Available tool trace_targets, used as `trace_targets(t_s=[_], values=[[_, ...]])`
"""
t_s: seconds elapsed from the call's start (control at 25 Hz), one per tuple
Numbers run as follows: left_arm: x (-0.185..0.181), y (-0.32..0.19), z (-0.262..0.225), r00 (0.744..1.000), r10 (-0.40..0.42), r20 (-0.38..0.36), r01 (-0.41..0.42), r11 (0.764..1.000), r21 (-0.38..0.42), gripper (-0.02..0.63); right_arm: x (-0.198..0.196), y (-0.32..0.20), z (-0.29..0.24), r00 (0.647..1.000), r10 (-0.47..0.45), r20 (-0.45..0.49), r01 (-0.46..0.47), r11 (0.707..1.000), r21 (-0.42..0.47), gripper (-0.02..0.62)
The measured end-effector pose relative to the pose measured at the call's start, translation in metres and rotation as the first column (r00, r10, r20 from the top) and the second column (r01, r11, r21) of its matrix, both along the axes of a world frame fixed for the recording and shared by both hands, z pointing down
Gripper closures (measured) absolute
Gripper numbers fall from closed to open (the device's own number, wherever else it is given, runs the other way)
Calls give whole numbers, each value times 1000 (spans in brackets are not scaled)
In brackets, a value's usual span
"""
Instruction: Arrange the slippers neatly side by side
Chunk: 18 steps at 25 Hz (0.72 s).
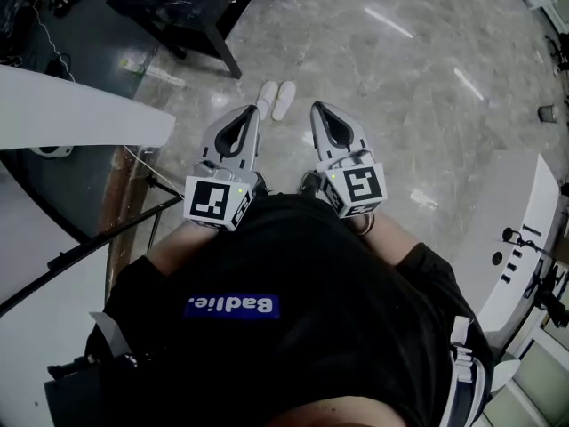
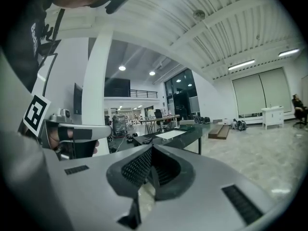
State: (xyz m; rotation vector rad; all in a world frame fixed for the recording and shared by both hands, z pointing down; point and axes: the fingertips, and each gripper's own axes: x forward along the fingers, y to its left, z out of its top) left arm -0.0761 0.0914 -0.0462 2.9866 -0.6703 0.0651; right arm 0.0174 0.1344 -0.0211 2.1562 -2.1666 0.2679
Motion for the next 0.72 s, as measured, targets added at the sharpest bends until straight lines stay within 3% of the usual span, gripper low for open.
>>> trace_targets(t_s=[0.36,0.72], values=[[-1,10,2,1000,-12,0,12,1000,-11,620,0,9,-7,999,-24,-22,25,1000,13,595],[9,15,-6,1000,2,-24,-2,1000,7,620,22,21,-18,999,35,-31,-34,999,32,595]])
